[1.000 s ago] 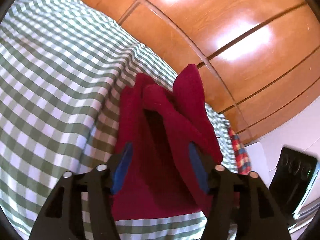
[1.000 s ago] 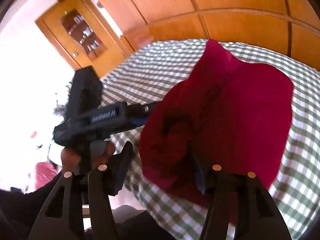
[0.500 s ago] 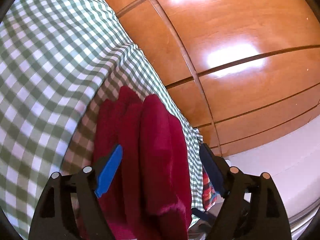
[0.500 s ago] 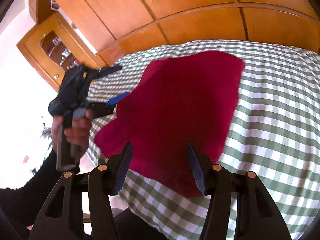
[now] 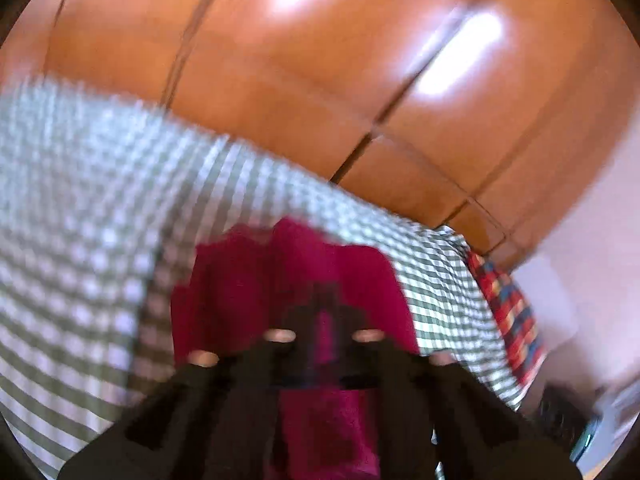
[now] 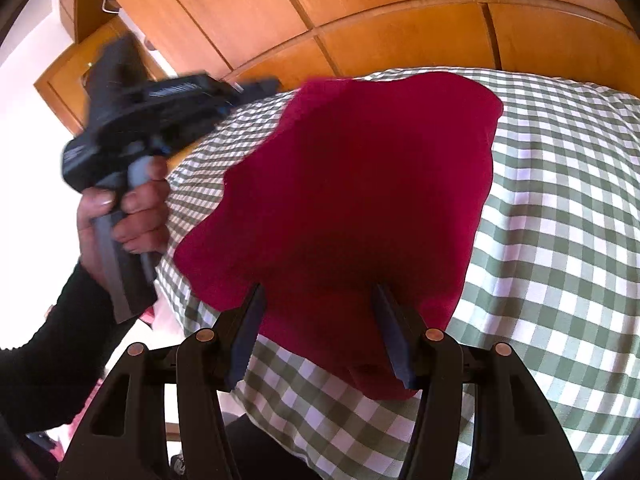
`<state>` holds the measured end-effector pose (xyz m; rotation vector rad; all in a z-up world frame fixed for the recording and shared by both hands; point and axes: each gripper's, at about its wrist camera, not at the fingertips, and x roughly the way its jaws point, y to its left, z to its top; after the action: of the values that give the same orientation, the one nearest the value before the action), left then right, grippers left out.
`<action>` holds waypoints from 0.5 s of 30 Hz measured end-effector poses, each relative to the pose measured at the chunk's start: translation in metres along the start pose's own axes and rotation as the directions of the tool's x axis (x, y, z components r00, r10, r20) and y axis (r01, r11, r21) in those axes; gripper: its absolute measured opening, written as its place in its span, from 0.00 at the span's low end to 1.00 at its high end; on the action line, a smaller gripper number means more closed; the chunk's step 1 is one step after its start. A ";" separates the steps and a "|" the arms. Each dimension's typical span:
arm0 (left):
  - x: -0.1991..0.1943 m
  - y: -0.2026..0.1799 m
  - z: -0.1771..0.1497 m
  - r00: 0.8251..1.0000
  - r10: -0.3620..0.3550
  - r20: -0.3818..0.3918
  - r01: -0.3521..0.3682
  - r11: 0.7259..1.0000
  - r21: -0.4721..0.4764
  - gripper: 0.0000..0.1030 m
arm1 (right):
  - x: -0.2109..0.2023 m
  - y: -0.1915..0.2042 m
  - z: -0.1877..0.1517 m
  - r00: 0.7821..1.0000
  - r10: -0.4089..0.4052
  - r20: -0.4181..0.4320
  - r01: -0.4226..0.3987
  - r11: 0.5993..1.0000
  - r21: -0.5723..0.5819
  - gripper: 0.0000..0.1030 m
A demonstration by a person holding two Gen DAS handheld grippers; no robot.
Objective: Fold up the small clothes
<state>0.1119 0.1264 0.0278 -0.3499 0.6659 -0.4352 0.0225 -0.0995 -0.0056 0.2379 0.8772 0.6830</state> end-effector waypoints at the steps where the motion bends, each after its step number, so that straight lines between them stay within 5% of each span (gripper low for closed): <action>1: -0.008 -0.008 -0.002 0.999 0.019 0.028 -0.020 0.998 0.057 0.00 | 0.001 0.002 0.000 1.000 0.004 -0.003 -0.004 1.000 -0.006 0.54; 4: -0.020 -0.014 -0.010 0.996 0.071 0.052 -0.078 0.986 0.146 0.00 | 0.009 0.008 0.000 1.000 -0.012 -0.017 0.011 0.999 -0.031 0.54; 7: -0.009 0.019 -0.015 0.984 0.178 -0.023 -0.175 0.982 0.075 0.00 | 0.018 0.014 0.000 0.999 -0.034 -0.031 0.032 0.998 -0.059 0.54; 8: -0.005 0.040 -0.018 0.984 0.167 -0.063 -0.168 0.986 -0.009 0.14 | 0.019 0.015 0.000 0.999 -0.039 -0.029 0.037 0.997 -0.064 0.54; 9: -0.005 0.057 -0.022 0.987 0.135 -0.084 -0.142 0.986 -0.083 0.40 | 0.018 0.015 -0.001 0.999 -0.036 -0.025 0.035 0.997 -0.063 0.54; 10: -0.011 0.073 -0.027 0.992 0.086 -0.088 -0.100 0.980 -0.173 0.48 | 0.017 0.014 -0.002 0.999 -0.033 -0.023 0.031 0.998 -0.061 0.54; 15: -0.020 0.087 -0.037 0.994 -0.045 -0.096 0.017 0.962 -0.272 0.57 | 0.016 0.009 -0.005 1.000 -0.017 -0.010 0.017 0.999 -0.042 0.55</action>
<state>0.0971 0.2041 -0.0279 -0.6015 0.8229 -0.3937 0.0213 -0.0827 -0.0150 0.1896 0.8735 0.6865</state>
